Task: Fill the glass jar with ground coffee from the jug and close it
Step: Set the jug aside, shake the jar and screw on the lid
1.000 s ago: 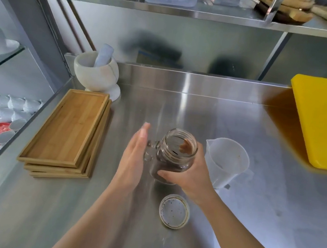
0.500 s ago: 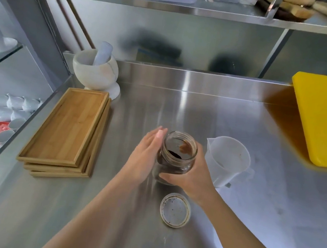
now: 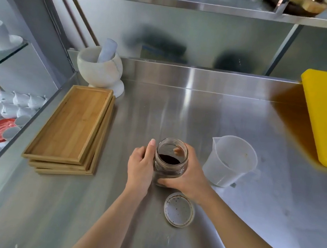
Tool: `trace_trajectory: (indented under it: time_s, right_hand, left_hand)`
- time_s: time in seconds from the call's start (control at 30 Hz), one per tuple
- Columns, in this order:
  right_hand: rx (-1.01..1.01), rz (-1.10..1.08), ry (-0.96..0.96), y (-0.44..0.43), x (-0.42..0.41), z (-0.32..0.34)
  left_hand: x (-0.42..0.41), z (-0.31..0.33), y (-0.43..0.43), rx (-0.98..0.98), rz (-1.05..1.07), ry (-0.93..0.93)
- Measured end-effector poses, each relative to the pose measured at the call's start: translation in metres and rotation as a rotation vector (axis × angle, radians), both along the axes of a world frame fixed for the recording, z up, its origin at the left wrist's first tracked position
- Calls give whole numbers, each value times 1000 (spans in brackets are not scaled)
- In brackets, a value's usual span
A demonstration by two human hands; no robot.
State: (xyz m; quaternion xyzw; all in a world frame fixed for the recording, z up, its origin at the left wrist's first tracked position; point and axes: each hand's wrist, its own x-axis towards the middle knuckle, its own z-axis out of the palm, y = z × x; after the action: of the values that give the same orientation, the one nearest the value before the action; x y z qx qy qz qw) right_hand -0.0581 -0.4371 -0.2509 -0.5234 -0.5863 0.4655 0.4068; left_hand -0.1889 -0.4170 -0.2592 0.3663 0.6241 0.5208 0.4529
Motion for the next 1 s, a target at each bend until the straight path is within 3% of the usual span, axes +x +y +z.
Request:
trace_trajectory:
  time_s: [0.37,0.53,0.67,0.9,1.0]
  right_hand:
    - [-36,31,-32,0,6,-6]
    - [-86,-144,-141,-20,13,-11]
    - [106,-229,-370,-48,27,-14]
    - [24,191,-873,-63,29,-16]
    - [36,278,-983,-66,25,-16]
  left_hand:
    - [2,-15,3,-37,31,5]
    - [1,-16,4,6,5,76]
    - [3,-15,4,4,4,68]
    - [3,-11,3,2,11,114]
    - [2,-10,1,-5,0,126]
